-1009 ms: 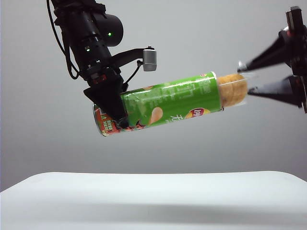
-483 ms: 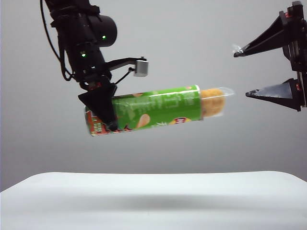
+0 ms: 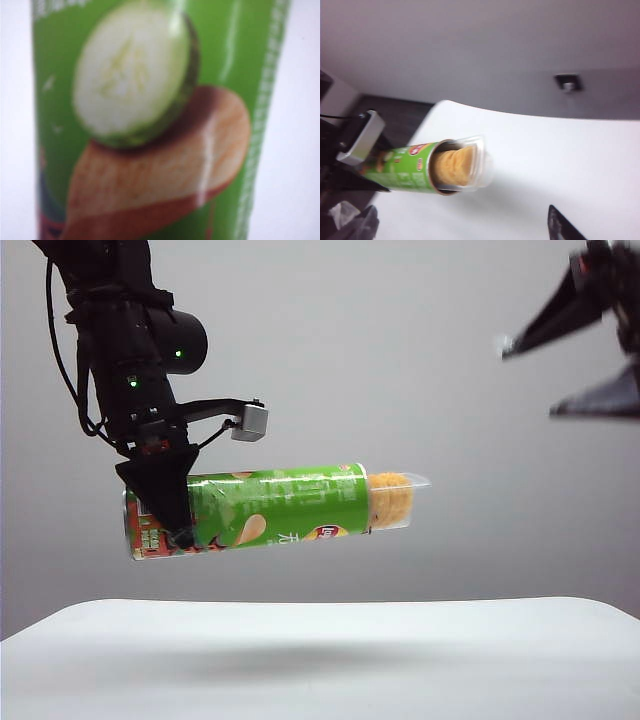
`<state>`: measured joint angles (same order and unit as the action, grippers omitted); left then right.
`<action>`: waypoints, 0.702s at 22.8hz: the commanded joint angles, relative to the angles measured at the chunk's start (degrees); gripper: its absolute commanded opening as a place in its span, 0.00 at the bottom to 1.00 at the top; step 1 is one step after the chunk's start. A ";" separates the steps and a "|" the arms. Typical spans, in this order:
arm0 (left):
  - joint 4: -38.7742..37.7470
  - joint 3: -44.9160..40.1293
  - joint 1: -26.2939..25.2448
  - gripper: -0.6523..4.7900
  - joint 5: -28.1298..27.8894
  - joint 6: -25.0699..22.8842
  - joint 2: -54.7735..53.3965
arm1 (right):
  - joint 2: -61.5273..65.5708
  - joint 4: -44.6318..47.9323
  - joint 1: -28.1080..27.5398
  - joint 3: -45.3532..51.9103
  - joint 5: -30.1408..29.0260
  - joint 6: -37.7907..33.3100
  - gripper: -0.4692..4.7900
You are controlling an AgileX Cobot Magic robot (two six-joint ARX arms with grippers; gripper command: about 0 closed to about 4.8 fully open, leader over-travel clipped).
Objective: Pick up the green tub of chips from the desk, pull out the transparent container with the chips inside partially, and then place the chips back on the desk.
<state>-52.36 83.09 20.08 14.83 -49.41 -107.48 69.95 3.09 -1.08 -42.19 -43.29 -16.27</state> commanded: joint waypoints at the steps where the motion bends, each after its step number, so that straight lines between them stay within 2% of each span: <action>1: 1.70 0.13 -0.02 0.50 2.23 0.39 0.35 | -1.03 -20.81 2.19 -7.10 8.44 12.79 0.91; 2: 1.81 0.15 -0.04 0.50 2.51 0.37 0.35 | -1.14 -29.03 4.81 -10.51 14.67 18.19 0.91; 3: 1.88 0.15 -0.04 0.50 2.51 0.37 0.35 | -1.16 -31.08 5.95 -11.39 15.69 19.39 0.91; 8: 2.67 -0.72 -0.09 0.50 3.50 -0.04 0.33 | -1.33 -36.48 11.26 -12.24 15.32 21.07 0.91; 11: 5.86 -3.10 -0.09 0.50 7.37 -0.07 -0.74 | -1.66 -37.59 11.41 -12.24 14.86 21.40 0.91; 16: 6.56 -4.57 -0.04 0.51 6.99 -0.35 -4.55 | -2.58 -39.39 11.41 -12.24 14.73 24.61 0.91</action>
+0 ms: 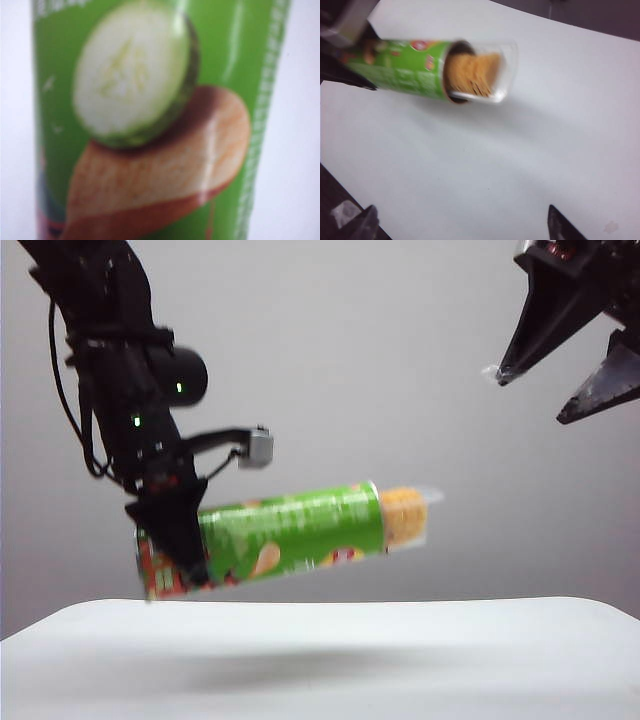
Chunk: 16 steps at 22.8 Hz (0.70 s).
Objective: Pick up the green tub of chips from the desk, pull out the transparent container with the chips inside partially, and then place the chips back on the desk.
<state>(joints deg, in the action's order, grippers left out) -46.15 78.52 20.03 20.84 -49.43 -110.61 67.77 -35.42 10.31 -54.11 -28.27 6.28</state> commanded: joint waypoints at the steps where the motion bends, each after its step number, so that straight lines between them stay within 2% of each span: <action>1: 0.37 0.00 0.00 0.51 0.96 -0.52 -2.14 | -0.39 -1.38 0.02 -0.33 -0.31 2.67 0.91; 9: 1.86 0.00 0.02 0.51 0.28 -1.29 -11.67 | -0.07 0.20 0.02 -0.31 -0.33 3.45 0.91; 13: 1.90 -0.37 0.26 0.53 -0.50 -1.14 -12.94 | -0.07 0.13 0.02 -0.20 -0.28 4.46 0.91; 16: 2.05 -0.35 0.44 0.91 -0.44 -0.61 -12.92 | -0.07 0.85 0.02 0.35 -0.15 4.48 0.91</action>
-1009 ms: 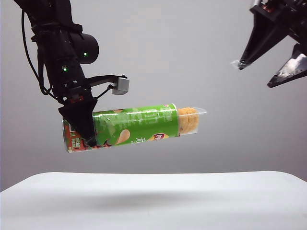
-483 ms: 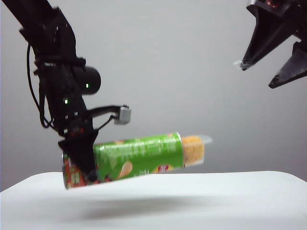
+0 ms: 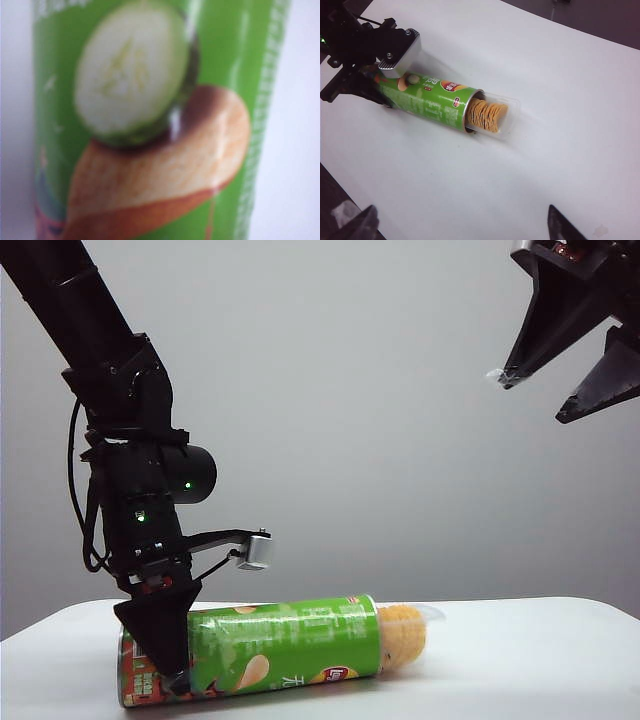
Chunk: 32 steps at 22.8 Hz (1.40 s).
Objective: Pick up the green tub of chips from the desk, pull out the transparent container with the chips inside partially, and then place the chips back on the desk.
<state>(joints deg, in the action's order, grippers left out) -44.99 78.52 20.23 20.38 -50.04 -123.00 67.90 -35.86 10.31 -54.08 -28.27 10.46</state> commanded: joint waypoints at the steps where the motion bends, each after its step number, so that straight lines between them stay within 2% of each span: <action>1: 0.94 -0.35 0.37 0.94 -0.02 0.83 -0.52 | -0.20 1.49 0.02 0.50 -0.13 0.31 0.91; 3: 0.70 -0.35 0.61 0.95 -0.07 1.01 -0.42 | -0.09 1.64 0.02 0.61 -0.13 0.31 0.91; 4: 1.05 -0.33 0.90 1.00 -1.27 1.16 -0.15 | -0.09 1.66 0.02 0.61 -0.13 0.31 0.91; 7: 2.84 -0.24 1.99 1.00 -6.97 2.29 0.81 | -0.09 1.66 0.02 0.63 -0.20 0.31 0.91; 10: 3.15 -0.24 1.99 1.00 -6.49 4.04 2.23 | -0.07 1.86 0.02 0.63 -0.33 0.31 0.91; 16: 1.44 -0.24 1.97 1.00 -9.27 5.09 8.44 | 0.37 2.67 0.02 0.61 -0.39 0.28 0.91; 22: -7.89 -0.24 1.90 1.00 -18.84 7.43 18.38 | 0.46 0.83 0.02 0.61 -1.88 0.31 0.91; 24: -10.58 -0.24 1.90 1.00 -19.10 8.46 23.04 | 0.46 -1.11 0.02 0.61 -1.86 0.31 0.91; 27: -11.34 -0.26 1.88 1.00 -19.30 12.44 31.12 | 0.39 -1.97 0.00 0.59 -1.84 0.26 0.90; 28: -11.52 -0.26 1.88 1.00 -19.32 13.33 33.07 | 0.28 -1.92 0.00 0.59 -1.84 -0.07 0.86; 29: -11.61 -0.35 1.86 1.00 -19.30 14.53 36.09 | -0.22 -1.81 -0.02 0.59 -1.84 -1.09 0.74; 30: -11.45 -0.74 1.79 1.00 -19.23 15.02 38.10 | -0.76 -1.84 -0.02 0.61 -1.86 -1.46 0.69; 32: -11.58 -3.34 0.24 1.00 -17.05 14.95 43.69 | -3.65 -3.15 -0.09 0.61 -1.86 -1.70 0.68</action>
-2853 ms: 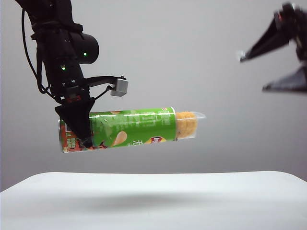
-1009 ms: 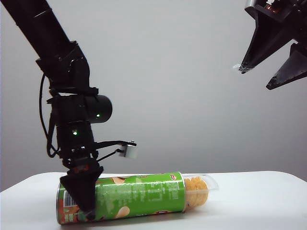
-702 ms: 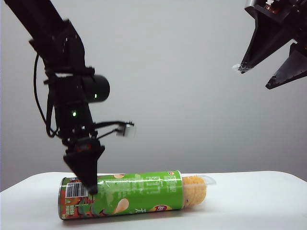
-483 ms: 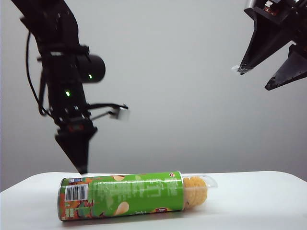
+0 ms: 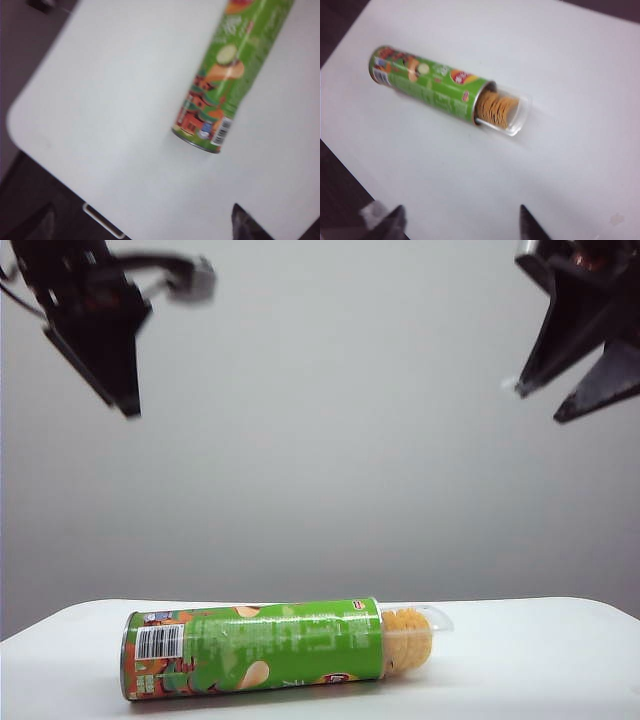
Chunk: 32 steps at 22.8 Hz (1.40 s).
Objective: Pick up the green tub of chips from the desk, pull out the transparent container with the chips inside partially, and then place the chips back on the desk.
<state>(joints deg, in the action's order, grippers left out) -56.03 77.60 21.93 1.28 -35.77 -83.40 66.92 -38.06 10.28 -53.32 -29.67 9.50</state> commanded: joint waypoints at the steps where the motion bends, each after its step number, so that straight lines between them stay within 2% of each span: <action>1: -0.07 -5.35 -3.23 1.00 4.83 0.79 7.85 | -5.31 -1.99 -0.07 -0.13 -0.35 -0.77 0.68; 4: 6.49 -15.43 -9.62 1.00 6.71 3.06 17.20 | -12.48 -2.43 -1.09 -0.13 1.14 -0.90 0.68; 6: 13.62 -22.21 -14.67 1.00 6.99 7.17 24.00 | -17.73 -0.11 -3.69 -0.13 2.95 -4.79 0.68; 9: 24.61 -30.88 -21.09 0.99 11.65 11.06 34.75 | -24.52 7.67 -8.70 2.25 2.99 -9.64 0.67; 11: 30.42 -35.04 -22.47 0.99 12.87 13.05 40.85 | -28.33 13.40 -10.78 6.10 3.04 -12.22 0.67; 12: 32.13 -36.13 -22.69 0.99 12.81 13.90 42.62 | -29.46 14.99 -11.45 7.82 3.02 -12.72 0.67; 14: 35.87 -38.29 -22.67 0.97 12.96 19.06 47.43 | -31.58 17.57 -12.59 12.41 2.95 -15.04 0.67; 15: 37.57 -38.99 -22.62 0.97 12.90 24.83 49.53 | -32.48 19.43 -12.61 15.23 2.67 -17.73 0.67; 17: 40.59 -40.89 -22.62 0.96 12.52 29.42 52.68 | -34.21 24.24 -12.35 19.93 2.62 -21.29 0.67; 20: 45.18 -44.78 -22.58 0.91 10.03 30.93 56.70 | -36.61 30.14 -12.31 24.48 2.75 -23.34 0.67; 22: 46.31 -48.22 -22.60 0.91 6.19 33.11 60.96 | -39.93 34.14 -12.33 27.74 3.08 -25.24 0.67; 24: 46.31 -51.76 -22.60 0.91 3.87 33.22 66.07 | -44.30 36.65 -12.28 30.56 4.92 -26.47 0.67; 29: 46.97 -57.96 -22.60 0.90 3.87 33.73 73.50 | -52.81 37.03 -12.28 34.53 10.86 -26.45 0.67; 32: 48.76 -61.44 -22.60 0.90 3.69 37.83 76.85 | -57.53 37.16 -12.28 37.18 12.72 -26.40 0.67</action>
<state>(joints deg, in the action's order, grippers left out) -9.39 17.04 -0.67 5.34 -0.73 -7.64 10.85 -1.54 -2.11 -16.97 -18.28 -16.75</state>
